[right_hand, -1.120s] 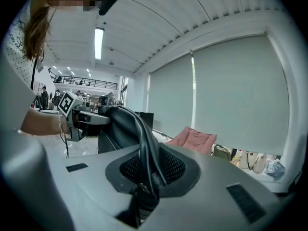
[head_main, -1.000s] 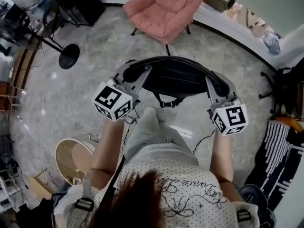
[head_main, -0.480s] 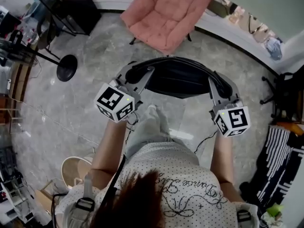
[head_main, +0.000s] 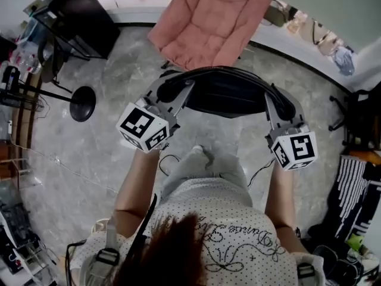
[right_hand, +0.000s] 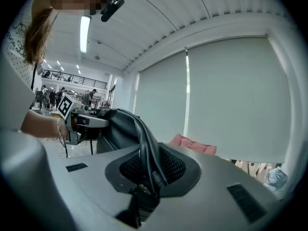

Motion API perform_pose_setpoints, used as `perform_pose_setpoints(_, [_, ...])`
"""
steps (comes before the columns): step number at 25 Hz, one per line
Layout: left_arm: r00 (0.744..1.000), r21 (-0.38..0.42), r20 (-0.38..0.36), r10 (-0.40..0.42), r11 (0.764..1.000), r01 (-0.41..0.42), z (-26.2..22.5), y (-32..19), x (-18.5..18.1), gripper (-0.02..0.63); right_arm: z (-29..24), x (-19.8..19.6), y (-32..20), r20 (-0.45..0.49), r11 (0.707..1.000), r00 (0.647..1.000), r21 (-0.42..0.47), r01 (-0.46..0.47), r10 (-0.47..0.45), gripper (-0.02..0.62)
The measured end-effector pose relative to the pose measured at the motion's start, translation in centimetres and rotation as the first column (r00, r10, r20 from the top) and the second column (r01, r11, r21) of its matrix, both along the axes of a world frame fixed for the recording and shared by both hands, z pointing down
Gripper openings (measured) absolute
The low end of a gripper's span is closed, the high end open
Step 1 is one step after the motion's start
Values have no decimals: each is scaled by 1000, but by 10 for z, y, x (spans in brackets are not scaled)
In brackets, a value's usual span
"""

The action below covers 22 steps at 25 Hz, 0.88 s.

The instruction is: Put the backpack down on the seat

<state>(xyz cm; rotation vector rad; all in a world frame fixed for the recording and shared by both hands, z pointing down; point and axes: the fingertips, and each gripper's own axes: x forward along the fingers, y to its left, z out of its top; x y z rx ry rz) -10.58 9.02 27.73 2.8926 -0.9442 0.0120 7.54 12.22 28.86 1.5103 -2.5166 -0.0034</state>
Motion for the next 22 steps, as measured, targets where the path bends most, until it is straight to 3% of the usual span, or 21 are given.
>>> perform_pose_setpoints(11, [1000, -38, -1, -29, 999, 29, 18, -78, 1, 20, 16, 2, -80, -1, 999, 1000, -34, 22, -22, 66])
perform_pose_setpoints(22, [992, -22, 10, -126, 992, 127, 9, -199, 52, 20, 11, 54, -218, 29, 992, 992, -17, 125, -124, 66])
